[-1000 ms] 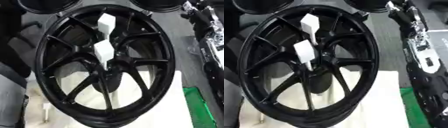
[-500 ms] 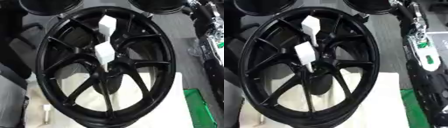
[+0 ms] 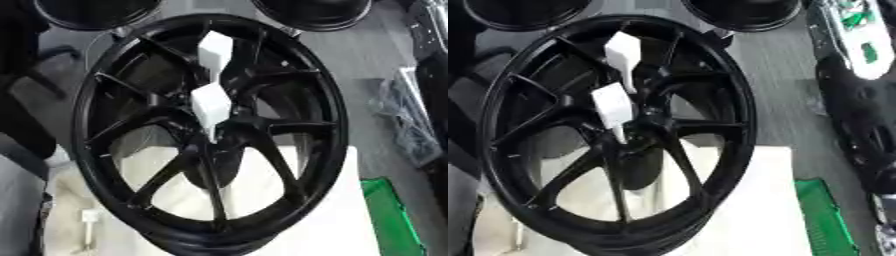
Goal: Pull the pin out of the wheel hub.
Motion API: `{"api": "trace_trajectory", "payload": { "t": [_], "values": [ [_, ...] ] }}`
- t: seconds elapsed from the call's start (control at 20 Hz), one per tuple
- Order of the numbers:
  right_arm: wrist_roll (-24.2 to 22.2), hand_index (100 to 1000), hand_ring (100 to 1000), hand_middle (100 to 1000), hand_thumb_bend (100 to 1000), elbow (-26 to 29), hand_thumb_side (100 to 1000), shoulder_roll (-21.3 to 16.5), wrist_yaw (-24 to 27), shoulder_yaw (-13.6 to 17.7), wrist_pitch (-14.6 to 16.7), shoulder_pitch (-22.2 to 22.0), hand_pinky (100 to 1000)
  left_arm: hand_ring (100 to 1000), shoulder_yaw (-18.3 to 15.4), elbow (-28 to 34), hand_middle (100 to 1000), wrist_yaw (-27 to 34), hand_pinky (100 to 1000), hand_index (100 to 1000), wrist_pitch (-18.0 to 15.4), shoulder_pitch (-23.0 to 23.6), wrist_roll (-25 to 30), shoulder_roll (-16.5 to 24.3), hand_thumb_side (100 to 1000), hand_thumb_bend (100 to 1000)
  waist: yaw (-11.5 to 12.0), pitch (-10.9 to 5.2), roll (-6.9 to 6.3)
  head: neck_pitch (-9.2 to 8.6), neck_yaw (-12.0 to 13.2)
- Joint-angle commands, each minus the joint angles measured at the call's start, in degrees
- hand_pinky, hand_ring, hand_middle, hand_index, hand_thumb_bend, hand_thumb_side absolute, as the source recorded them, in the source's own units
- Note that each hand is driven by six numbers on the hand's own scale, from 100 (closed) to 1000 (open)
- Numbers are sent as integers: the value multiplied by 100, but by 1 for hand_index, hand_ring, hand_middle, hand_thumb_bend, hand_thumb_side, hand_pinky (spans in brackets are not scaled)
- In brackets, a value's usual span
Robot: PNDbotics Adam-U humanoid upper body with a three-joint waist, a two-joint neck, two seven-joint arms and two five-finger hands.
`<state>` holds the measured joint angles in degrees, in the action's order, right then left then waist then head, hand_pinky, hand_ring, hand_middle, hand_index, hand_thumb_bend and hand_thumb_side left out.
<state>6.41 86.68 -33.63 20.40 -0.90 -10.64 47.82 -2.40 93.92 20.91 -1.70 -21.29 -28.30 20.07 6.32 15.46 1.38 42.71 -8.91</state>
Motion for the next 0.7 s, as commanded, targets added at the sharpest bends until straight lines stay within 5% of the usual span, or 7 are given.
{"api": "trace_trajectory", "payload": {
  "t": [0.05, 0.65, 0.7],
  "values": [
    [-291, 894, 860, 836, 345, -45, 363, -309, -177, -293, 50, 350, 841, 718, -61, 69, 725, -45, 669, 766, -11, -15, -32, 205, 679, 399, -17, -162, -9, 30, 73],
    [-1904, 911, 868, 856, 453, 751, 383, -365, -853, -1723, -126, 1624, 834, 718, -63, 71, 725, -62, 670, 766, -2, 112, -42, 244, 685, 399, -47, -202, 68, 0, 72],
    [-2028, 911, 864, 854, 547, 835, 373, -364, -930, -1823, -227, 1707, 832, 718, -62, 70, 725, -61, 670, 766, -2, 118, -41, 244, 685, 400, -46, -207, 72, 1, 70]
  ]
}}
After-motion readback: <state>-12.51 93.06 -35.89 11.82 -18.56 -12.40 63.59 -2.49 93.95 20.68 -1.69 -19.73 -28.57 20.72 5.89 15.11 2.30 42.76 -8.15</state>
